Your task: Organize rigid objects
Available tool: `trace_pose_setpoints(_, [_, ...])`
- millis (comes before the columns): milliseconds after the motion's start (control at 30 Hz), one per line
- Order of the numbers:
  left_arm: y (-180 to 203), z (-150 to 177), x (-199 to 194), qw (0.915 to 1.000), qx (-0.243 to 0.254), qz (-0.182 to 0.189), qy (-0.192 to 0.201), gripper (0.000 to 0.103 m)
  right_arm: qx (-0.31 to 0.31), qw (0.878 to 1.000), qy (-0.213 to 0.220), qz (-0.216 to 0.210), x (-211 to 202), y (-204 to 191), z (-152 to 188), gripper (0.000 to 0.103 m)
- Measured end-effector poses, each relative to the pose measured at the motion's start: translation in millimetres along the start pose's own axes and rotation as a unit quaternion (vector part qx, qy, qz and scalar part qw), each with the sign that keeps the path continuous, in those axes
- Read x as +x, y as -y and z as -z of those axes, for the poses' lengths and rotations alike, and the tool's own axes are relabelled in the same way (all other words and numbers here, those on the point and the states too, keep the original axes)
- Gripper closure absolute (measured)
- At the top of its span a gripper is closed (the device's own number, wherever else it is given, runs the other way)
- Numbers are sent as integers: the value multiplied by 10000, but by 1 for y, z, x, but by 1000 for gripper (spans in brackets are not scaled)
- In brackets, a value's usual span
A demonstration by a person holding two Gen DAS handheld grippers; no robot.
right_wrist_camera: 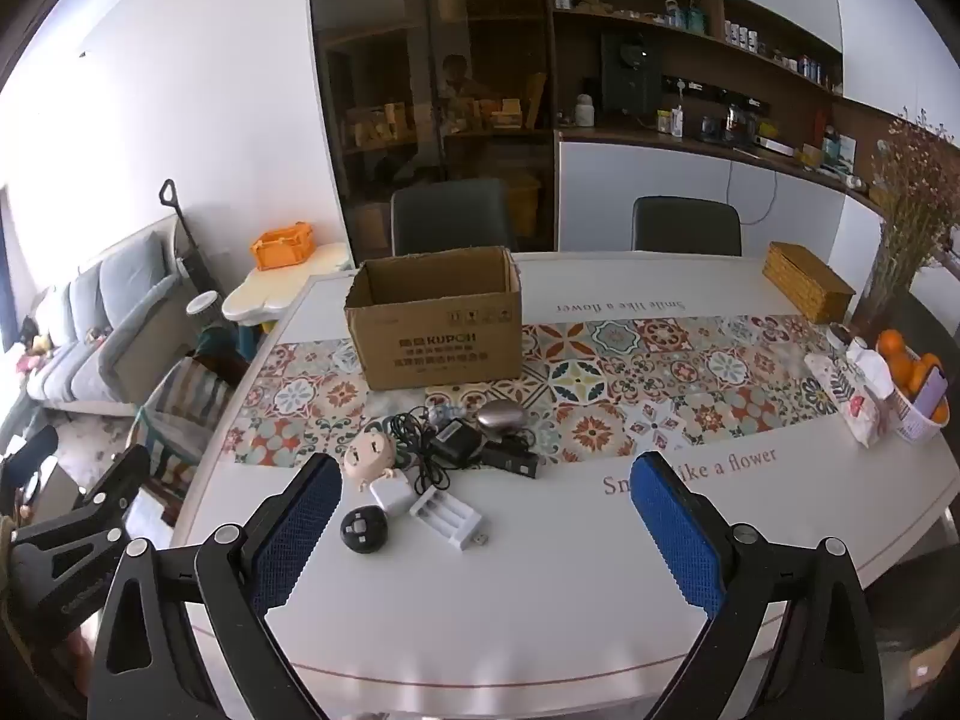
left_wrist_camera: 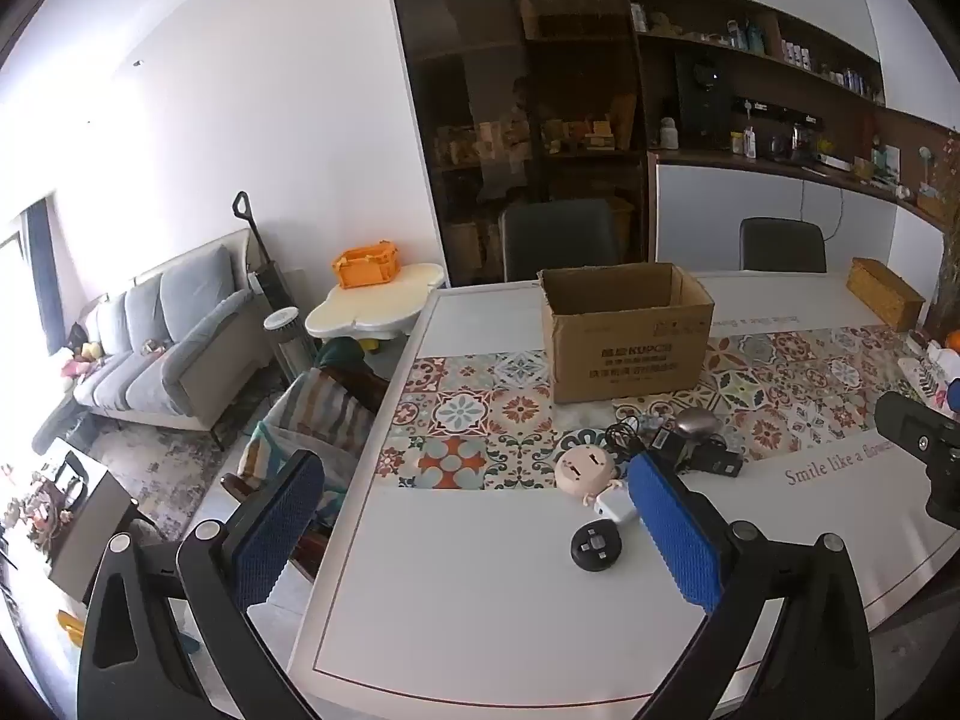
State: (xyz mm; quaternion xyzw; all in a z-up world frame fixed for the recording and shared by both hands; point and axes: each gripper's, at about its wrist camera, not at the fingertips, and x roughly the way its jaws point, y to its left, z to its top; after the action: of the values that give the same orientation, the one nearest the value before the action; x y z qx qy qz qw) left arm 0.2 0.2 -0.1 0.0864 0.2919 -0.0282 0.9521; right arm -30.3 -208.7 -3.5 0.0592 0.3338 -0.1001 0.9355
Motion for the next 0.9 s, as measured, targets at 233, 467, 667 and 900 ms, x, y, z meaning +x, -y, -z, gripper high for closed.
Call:
trace_pose_setpoints(233, [2,-1,-2,10000,-22,23,12,0,29,10000,66,6,-2,1,1,6])
trace_pose_setpoints(467, [2,2,-4,9999,-28,84,54,0,61,10000,-14,-34,2,5,0,6])
trace_pose_setpoints(667, [-5,1,-4,9999,-44,118,56,0,82,10000,13,-26,0,2,1,6])
trace_pose_setpoints(900, [-6,-3,-5,9999,-64,89,15,0,88,10000,2,-33,1,0,2,6])
